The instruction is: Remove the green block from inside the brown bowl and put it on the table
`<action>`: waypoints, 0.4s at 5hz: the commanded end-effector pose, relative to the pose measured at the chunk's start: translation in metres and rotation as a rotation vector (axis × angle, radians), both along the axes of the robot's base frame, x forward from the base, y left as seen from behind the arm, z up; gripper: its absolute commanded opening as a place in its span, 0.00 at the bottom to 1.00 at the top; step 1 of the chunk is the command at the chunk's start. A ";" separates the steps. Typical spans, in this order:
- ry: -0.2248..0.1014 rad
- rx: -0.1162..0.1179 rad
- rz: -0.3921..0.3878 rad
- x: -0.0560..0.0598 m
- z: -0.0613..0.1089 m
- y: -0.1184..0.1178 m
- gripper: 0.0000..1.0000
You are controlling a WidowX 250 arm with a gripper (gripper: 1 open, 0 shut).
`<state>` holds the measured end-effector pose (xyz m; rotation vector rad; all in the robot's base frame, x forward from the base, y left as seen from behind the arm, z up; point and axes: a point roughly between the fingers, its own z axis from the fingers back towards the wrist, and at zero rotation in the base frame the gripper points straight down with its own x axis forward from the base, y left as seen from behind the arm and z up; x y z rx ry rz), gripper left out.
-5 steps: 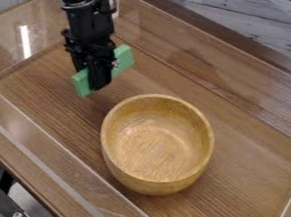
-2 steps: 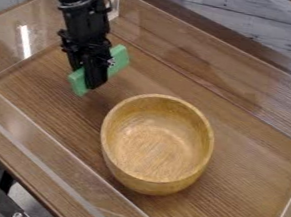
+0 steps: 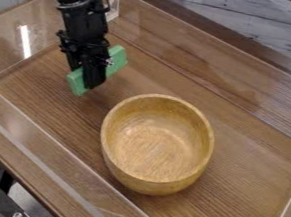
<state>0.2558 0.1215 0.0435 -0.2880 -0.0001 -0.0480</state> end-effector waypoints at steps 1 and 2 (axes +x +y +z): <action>-0.042 0.027 0.009 0.008 0.013 0.011 0.00; -0.036 0.022 0.012 0.009 0.013 0.012 0.00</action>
